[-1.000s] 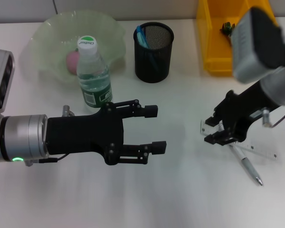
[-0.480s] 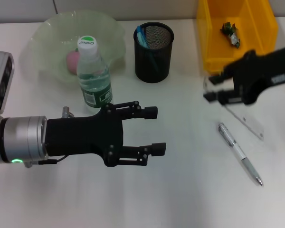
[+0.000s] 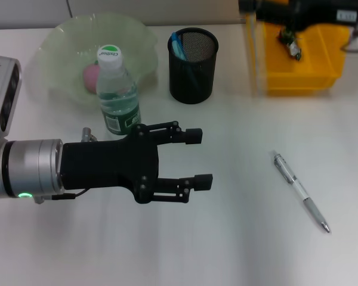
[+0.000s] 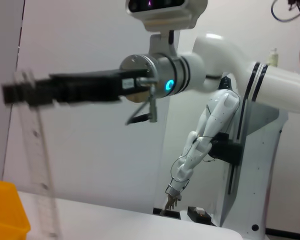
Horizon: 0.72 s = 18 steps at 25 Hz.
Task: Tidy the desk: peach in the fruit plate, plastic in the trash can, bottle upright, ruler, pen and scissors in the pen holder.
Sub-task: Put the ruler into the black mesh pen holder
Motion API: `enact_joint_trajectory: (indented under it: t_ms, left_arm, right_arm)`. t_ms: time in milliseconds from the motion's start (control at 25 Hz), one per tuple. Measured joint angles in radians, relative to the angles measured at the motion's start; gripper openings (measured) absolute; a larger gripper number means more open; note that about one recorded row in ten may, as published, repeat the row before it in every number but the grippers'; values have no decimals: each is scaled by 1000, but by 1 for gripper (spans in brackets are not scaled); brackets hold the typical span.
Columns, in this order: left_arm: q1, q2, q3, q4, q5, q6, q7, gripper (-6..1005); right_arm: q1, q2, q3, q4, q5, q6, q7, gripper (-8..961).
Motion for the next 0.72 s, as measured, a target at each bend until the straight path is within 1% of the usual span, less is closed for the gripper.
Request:
enact_joint_trajectory:
  t_ms: [40, 80, 120, 160, 200, 240, 280, 320, 360, 400, 440, 480, 600, 640, 680, 720]
  left_arm:
    - [0, 0, 0, 0, 0, 0, 0, 800]
    - [0, 0, 0, 0, 0, 0, 0, 800]
    - [0, 0, 0, 0, 0, 0, 0, 800]
    - [-2, -1, 0, 0, -15, -4, 0, 800]
    - [-2, -1, 0, 0, -15, -4, 0, 800]
    - [-3, -1, 0, 0, -23, -4, 4, 800]
    - [-3, -1, 0, 0, -23, -4, 4, 800]
    - [-4, -1, 0, 0, -27, -4, 18, 800]
    - [-4, -1, 0, 0, -27, -4, 18, 800]
    - [-4, -1, 0, 0, -27, -4, 18, 800]
    - [-4, -2, 0, -1, -30, -4, 42, 800]
    - [-4, -2, 0, -1, -30, -4, 42, 800]
    - [-4, -3, 1, -1, -45, -1, 42, 800]
    - [-2, -2, 21, 0, -80, 15, 42, 800]
    - [-2, -2, 21, 0, -80, 15, 42, 800]
    - [2, -1, 32, 2, -88, 18, 43, 800]
  right_arm:
    - [6, 0, 0, 50, 61, 24, -46, 381]
    - [6, 0, 0, 50, 61, 24, -46, 381]
    - [22, 0, -1, 161, 184, 58, -145, 381]
    - [22, 0, -1, 161, 184, 58, -145, 381]
    - [31, 0, 0, 208, 236, 67, -189, 381]
    - [56, -2, 2, 311, 329, 80, -283, 381]
    - [56, -2, 2, 311, 329, 80, -283, 381]
    - [82, -3, 6, 393, 393, 87, -359, 381]
    - [82, -3, 6, 393, 393, 87, -359, 381]
    - [97, -3, 7, 433, 414, 90, -394, 381]
    - [129, -3, 6, 504, 440, 104, -463, 381]
    - [129, -3, 6, 504, 440, 104, -463, 380]
    - [171, 1, 6, 582, 460, 134, -551, 380]
    - [198, 1, 5, 642, 500, 140, -616, 380]
    - [198, 1, 5, 642, 500, 140, -616, 380]
    - [221, 1, -2, 699, 552, 140, -691, 380]
